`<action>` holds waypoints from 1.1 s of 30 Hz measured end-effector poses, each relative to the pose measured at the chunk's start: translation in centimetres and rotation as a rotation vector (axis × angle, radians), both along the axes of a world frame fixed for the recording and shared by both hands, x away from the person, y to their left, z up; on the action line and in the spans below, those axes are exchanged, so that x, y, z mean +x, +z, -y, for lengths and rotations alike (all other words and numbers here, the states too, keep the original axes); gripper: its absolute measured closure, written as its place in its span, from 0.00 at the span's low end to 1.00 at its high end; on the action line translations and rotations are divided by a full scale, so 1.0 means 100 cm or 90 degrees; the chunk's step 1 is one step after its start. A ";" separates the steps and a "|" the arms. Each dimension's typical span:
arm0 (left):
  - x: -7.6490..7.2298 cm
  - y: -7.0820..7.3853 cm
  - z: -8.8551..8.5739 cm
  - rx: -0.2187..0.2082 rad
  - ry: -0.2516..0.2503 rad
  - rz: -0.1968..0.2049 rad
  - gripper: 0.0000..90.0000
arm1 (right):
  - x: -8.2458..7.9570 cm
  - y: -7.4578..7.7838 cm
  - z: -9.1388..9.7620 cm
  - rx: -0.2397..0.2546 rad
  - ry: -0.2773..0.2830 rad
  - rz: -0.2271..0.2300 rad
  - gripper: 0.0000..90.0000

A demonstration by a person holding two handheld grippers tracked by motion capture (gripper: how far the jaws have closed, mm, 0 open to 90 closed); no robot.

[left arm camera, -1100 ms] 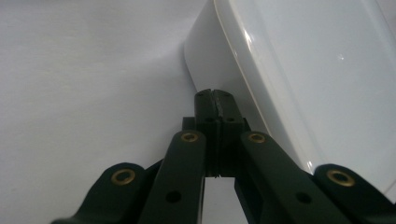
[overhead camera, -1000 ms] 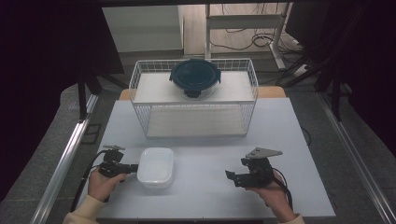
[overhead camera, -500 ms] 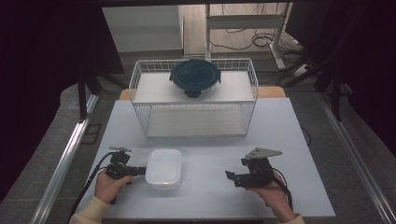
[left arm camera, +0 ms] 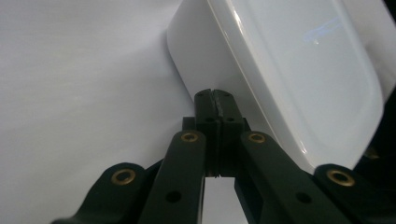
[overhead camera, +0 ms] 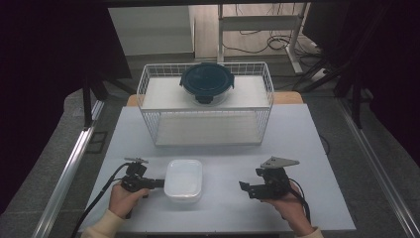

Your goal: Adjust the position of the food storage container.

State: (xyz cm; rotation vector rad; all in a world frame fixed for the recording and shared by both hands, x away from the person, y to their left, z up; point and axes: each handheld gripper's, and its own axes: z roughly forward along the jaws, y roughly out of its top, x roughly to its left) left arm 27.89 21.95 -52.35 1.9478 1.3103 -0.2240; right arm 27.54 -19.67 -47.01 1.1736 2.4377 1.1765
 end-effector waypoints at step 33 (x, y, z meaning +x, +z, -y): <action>-0.014 0.035 0.037 0.022 0.036 0.130 0.82 | 0.001 0.003 0.004 0.002 -0.006 0.006 0.23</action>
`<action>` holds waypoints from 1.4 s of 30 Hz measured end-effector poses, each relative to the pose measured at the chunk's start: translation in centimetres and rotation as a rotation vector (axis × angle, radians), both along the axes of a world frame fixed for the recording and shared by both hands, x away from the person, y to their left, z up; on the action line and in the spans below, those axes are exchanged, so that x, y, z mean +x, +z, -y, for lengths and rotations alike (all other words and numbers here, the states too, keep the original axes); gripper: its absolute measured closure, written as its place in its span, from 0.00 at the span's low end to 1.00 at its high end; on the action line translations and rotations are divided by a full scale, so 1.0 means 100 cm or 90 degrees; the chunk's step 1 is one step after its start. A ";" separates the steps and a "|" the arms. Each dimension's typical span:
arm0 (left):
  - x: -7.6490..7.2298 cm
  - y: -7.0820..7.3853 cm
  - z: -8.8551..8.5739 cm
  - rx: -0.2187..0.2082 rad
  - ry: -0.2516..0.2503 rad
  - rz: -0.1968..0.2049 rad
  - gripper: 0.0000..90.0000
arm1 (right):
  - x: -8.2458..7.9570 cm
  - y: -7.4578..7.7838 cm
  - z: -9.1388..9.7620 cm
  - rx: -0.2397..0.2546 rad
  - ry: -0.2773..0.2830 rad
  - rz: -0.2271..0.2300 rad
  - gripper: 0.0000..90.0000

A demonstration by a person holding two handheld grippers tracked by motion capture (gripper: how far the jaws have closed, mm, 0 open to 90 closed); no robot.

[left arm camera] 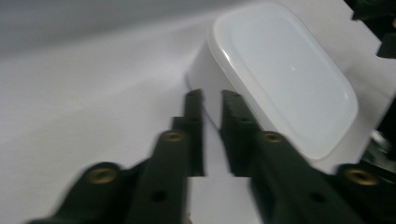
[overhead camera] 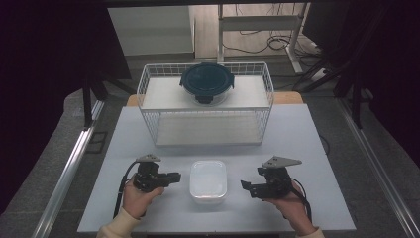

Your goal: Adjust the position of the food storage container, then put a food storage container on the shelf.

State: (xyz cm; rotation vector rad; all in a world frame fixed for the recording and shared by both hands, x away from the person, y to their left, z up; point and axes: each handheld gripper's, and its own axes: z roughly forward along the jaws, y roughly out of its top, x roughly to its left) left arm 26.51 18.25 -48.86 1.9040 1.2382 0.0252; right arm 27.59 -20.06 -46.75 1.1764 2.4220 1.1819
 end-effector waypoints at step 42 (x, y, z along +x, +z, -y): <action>0.007 0.025 0.004 -0.033 0.007 -0.007 0.35 | 0.017 0.026 -0.024 0.062 -0.014 -0.037 0.29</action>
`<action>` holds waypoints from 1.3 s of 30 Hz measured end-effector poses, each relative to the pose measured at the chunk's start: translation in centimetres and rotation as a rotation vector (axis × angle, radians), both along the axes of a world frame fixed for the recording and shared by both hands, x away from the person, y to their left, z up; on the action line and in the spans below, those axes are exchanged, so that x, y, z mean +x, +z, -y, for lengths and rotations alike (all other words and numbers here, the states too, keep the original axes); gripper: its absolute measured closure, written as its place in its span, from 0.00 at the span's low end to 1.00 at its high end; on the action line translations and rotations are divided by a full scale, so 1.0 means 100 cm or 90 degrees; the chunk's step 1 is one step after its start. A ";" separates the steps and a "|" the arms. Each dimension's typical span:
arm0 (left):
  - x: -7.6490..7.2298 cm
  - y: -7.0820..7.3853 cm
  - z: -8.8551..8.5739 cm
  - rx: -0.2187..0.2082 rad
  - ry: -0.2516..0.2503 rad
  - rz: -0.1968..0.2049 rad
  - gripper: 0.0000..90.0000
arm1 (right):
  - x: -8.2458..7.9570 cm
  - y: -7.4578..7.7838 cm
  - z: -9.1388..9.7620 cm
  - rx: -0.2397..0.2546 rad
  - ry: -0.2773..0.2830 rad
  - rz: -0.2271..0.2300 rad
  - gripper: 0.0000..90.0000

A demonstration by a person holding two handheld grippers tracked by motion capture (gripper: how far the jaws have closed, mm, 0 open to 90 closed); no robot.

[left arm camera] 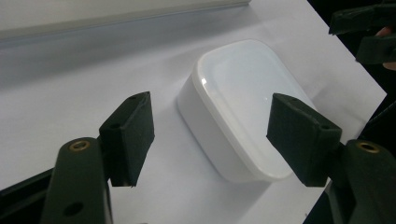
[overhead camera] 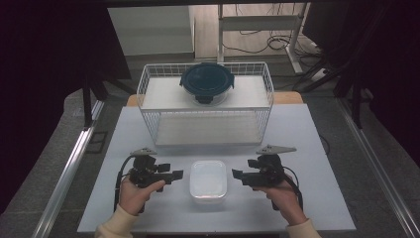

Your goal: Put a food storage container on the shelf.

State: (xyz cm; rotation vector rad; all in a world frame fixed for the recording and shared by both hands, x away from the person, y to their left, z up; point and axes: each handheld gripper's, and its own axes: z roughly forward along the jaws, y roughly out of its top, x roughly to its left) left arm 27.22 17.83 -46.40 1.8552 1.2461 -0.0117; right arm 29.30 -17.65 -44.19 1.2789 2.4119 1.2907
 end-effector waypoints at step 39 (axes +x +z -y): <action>0.013 -0.042 0.009 -0.149 -0.026 -0.126 0.42 | 0.007 -0.042 -0.021 0.095 0.021 -0.135 0.52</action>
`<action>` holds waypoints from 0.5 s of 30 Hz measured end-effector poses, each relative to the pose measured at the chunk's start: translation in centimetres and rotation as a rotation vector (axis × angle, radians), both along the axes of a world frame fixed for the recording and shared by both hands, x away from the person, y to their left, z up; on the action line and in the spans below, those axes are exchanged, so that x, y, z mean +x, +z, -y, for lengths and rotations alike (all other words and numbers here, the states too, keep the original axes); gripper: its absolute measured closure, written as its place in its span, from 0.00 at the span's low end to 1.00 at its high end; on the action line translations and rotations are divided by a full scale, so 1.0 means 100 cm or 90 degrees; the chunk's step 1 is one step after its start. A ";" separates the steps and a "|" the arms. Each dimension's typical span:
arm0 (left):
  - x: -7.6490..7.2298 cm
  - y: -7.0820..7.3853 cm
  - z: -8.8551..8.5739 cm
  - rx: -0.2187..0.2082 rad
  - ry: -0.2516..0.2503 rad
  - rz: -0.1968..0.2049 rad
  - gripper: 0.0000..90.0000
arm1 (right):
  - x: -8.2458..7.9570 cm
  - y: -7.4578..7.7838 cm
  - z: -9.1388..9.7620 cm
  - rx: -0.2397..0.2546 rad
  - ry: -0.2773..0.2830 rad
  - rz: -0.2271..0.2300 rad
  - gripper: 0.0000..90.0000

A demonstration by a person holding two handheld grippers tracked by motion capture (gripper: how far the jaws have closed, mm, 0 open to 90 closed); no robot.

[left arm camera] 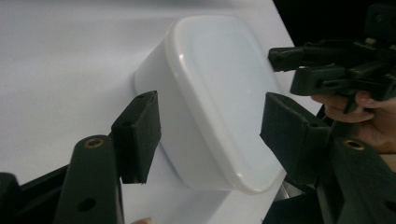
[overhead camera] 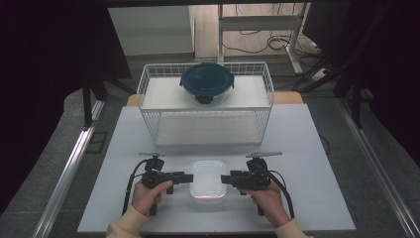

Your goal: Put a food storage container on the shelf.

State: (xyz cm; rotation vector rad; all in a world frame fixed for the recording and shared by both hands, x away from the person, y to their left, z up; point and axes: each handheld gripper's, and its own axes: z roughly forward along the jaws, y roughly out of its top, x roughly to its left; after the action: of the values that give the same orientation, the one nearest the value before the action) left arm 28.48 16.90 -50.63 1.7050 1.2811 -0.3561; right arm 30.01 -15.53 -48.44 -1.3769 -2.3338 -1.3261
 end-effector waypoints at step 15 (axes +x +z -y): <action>0.002 -0.011 0.004 -0.053 -0.018 -0.042 0.61 | 0.004 -0.010 0.001 0.026 -0.005 -0.048 0.59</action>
State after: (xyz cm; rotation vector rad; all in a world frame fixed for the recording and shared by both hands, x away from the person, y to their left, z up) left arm 28.63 16.54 -51.69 1.6545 1.2727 -0.4792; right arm 30.45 -15.64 -49.39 -1.3994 -2.2434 -1.2929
